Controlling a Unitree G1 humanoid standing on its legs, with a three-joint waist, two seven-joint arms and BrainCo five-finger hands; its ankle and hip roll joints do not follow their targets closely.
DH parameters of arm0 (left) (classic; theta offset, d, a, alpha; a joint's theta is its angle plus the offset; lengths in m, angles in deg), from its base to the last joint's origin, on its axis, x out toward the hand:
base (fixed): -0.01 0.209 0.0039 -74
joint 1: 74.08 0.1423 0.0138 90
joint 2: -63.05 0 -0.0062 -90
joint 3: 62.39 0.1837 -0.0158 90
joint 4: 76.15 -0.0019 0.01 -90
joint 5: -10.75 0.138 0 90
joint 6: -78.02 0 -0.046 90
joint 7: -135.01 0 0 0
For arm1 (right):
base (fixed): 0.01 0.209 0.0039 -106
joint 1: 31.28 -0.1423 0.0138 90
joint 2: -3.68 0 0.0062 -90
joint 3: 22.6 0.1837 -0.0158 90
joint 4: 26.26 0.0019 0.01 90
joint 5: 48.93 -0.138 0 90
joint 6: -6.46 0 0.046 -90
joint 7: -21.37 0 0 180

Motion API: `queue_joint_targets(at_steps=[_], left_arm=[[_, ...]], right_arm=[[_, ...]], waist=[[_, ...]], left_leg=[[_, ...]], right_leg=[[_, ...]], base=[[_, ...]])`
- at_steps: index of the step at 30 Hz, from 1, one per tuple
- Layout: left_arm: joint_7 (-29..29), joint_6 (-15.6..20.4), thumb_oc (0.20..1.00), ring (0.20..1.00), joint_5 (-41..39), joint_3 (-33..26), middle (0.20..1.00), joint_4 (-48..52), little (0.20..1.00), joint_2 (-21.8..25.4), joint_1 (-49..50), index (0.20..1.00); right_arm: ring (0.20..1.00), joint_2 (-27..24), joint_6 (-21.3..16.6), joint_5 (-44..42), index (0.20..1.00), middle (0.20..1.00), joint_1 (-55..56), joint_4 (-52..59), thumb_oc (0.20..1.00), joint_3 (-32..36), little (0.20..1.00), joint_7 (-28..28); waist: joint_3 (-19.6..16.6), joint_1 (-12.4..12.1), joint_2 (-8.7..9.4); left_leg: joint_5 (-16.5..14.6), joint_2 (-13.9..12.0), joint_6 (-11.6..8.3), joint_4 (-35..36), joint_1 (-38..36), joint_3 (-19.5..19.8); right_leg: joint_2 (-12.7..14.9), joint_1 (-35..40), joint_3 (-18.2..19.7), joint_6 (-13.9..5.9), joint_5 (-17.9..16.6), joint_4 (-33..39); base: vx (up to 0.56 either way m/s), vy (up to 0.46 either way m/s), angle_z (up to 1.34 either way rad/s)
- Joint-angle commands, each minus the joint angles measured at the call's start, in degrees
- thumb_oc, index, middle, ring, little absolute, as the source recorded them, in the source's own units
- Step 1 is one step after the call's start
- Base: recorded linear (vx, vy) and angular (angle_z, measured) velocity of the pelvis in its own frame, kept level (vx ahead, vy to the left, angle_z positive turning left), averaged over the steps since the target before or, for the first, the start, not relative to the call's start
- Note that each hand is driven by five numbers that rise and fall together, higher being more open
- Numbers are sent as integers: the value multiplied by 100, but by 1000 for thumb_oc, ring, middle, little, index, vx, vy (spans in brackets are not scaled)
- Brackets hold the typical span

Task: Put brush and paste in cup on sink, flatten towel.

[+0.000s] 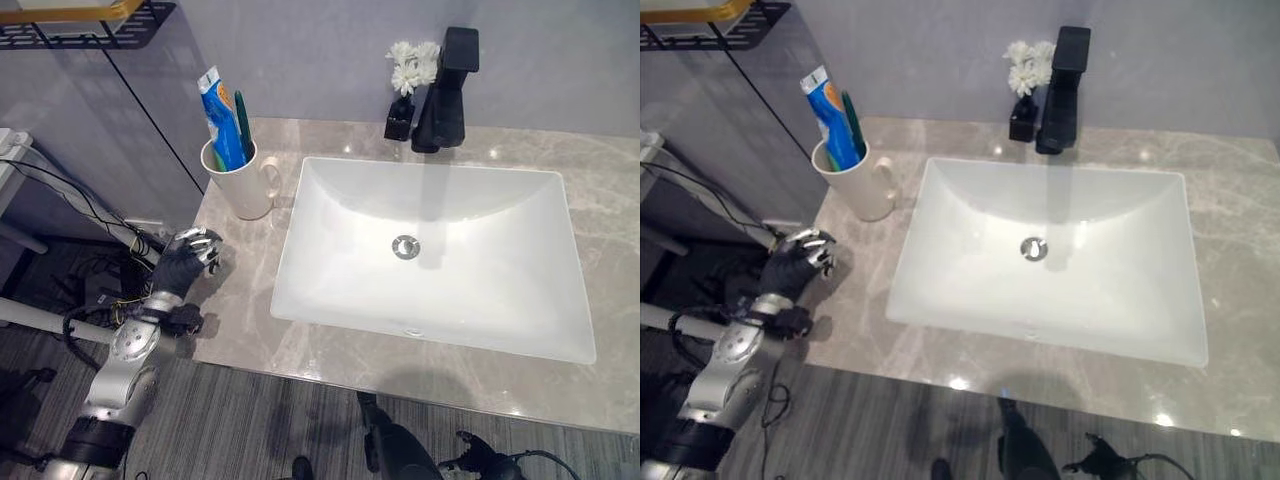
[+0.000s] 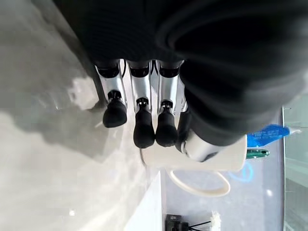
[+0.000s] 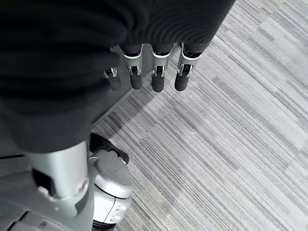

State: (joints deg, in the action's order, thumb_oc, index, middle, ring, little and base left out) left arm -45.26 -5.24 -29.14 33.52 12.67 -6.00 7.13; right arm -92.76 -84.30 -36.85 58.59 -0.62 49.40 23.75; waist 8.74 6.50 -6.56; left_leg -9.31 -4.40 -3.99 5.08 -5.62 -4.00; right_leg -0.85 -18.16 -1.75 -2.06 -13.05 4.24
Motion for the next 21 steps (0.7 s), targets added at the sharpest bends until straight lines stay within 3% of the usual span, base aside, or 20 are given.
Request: queue_joint_targets(at_steps=[1, 8, 19, 21], left_arm=[[82, 135, 200, 200, -30, 36, 200, -81, 200, 408, -212, 200], [149, 88, 200, 200, 161, 171, 200, -497, 200, 397, -497, 200], [697, 131, 200, 200, 531, 392, 200, -1674, 200, -17, -1743, 200], [911, 127, 200, 200, 963, 536, 200, -1823, 200, -104, -2203, 200]], right_arm=[[1000, 34, 94, -161, 1000, 1000, 56, -80, 1000, -65, 1000, 96], [1000, 70, 102, -193, 1000, 1000, 122, -125, 1000, -103, 1000, 70], [1000, 10, 80, -246, 1000, 1000, 160, 201, 1000, -306, 1000, 73], [1000, -6, 72, -287, 1000, 1000, 103, 226, 1000, -353, 1000, 109]], waist=[[22, 119, 160], [-15, 217, 176], [-60, 367, 249], [-28, 376, 270]], left_leg=[[463, 510, 158, -52, -115, -8], [409, 472, 143, -18, -229, -118], [443, 389, 72, -8, -219, -241], [463, 364, 66, -8, -173, -219]], right_leg=[[394, -196, 216, -529, 53, -306], [298, -161, 282, -494, 106, -324], [184, -180, 296, -486, 81, -196], [182, -214, 259, -480, 84, -194]], base=[[0, 0, 0], [38, -6, -8], [-1, -7, -3], [-21, -25, -8]])
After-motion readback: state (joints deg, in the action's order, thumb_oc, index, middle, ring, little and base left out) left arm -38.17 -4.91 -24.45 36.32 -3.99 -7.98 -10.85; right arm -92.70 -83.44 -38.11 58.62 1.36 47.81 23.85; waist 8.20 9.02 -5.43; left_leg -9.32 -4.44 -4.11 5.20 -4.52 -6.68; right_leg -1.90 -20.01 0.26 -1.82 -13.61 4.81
